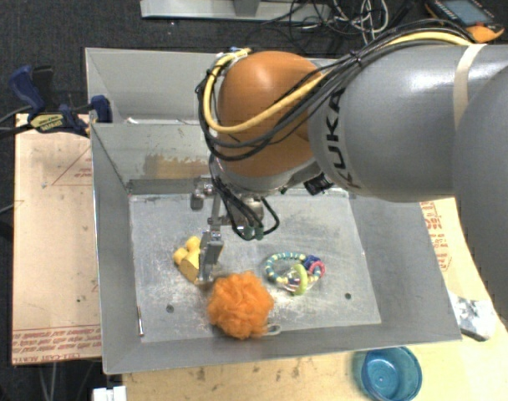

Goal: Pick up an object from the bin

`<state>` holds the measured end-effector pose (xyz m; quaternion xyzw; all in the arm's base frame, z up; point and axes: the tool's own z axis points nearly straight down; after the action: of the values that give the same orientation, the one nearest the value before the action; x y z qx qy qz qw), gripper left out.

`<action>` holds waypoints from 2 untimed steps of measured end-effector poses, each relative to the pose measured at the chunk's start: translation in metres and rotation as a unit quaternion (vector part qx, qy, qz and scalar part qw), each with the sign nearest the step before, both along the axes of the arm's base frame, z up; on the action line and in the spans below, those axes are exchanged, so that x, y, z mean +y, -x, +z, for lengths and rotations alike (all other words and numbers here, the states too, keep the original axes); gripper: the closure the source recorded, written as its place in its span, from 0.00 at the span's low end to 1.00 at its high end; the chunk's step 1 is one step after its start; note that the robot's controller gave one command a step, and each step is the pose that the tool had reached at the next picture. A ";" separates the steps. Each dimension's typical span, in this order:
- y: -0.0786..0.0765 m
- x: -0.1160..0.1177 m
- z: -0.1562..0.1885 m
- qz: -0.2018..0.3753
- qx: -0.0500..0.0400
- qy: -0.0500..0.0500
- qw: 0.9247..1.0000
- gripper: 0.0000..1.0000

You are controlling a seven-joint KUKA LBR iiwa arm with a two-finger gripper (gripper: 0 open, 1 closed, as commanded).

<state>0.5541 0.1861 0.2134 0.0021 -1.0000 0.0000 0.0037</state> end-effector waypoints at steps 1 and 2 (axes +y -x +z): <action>-0.002 -0.001 0.005 -0.002 -0.004 -0.001 1.000 0.00; -0.022 -0.018 -0.059 0.029 -0.007 -0.001 1.000 0.00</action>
Offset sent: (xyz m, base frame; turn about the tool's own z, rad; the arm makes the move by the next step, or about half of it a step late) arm 0.0430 -0.0418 -0.1434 -0.1357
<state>0.5758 0.1678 0.1548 0.0316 -0.9995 -0.0013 -0.0034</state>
